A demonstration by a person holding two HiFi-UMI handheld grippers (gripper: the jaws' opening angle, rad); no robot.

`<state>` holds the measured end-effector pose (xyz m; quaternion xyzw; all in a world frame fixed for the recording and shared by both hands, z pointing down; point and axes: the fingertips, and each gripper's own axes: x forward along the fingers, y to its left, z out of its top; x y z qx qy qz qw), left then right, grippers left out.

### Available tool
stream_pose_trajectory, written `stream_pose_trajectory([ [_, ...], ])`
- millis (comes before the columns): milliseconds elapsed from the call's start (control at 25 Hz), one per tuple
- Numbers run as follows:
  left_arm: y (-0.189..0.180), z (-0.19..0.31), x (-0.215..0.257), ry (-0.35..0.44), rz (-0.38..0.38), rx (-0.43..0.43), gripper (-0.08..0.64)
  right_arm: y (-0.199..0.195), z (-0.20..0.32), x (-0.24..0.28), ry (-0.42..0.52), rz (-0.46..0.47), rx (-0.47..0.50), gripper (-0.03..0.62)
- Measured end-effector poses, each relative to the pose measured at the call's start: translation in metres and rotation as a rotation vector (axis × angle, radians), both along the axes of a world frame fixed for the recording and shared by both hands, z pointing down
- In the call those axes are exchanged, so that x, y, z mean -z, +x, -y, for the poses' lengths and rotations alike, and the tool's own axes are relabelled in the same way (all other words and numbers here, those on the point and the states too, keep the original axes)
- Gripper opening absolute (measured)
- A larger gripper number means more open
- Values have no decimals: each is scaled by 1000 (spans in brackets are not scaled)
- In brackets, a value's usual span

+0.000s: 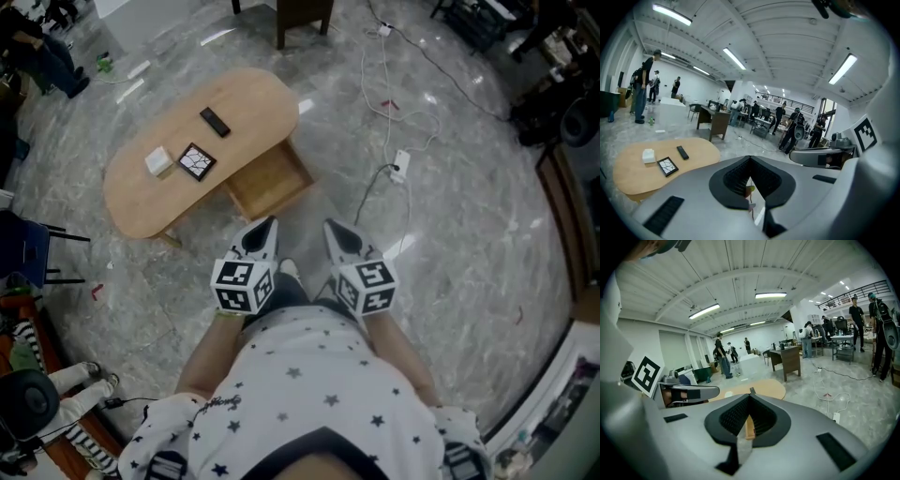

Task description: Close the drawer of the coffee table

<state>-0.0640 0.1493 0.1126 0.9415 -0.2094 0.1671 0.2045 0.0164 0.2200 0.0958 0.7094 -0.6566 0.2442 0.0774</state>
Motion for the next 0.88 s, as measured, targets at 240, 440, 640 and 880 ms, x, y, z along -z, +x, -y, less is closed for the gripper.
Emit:
stream_pose_trajectory([
  [240,10,35,-6,-3,-1,43,8,15,37,-8,-19,1,41,8],
  [440,8,61,-17,-18,15,97,8,21,63,-17,-41,7,86,8],
  [640,4,80,-27,-27,31,142,8,26,85,-26,-52,5,129,8],
  [880,-6,96,-33,-36,51,198,8,29,105,-30,-70,7,179,8],
])
